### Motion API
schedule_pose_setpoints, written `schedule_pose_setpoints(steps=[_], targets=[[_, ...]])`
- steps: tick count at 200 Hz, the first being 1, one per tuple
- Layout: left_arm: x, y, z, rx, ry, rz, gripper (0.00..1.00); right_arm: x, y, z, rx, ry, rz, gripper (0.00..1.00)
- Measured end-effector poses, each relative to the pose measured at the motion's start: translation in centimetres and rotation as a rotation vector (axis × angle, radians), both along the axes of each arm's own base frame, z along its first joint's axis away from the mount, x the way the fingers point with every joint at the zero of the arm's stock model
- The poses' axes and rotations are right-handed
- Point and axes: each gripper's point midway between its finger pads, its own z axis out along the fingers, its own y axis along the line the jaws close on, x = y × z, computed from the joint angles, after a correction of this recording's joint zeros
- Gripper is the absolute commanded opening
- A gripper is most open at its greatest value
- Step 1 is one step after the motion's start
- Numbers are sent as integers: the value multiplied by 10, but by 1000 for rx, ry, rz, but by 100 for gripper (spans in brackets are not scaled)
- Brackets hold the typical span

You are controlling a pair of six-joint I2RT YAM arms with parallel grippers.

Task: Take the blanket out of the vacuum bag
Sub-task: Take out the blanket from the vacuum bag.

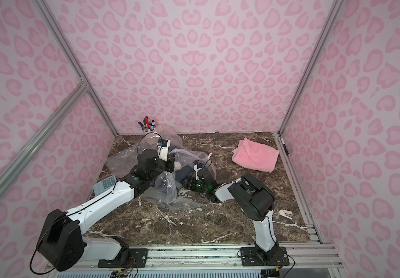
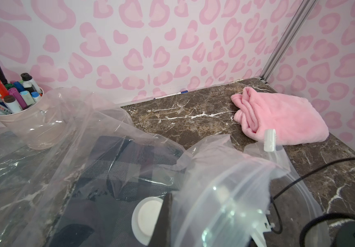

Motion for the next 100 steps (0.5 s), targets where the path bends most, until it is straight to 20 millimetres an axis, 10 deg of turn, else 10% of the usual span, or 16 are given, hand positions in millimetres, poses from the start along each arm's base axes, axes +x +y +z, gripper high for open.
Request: schedule_pose_setpoints(steps=[100], targets=[[4,2,-3,16,9,20,4,12,23,27,108,-52,61,66]])
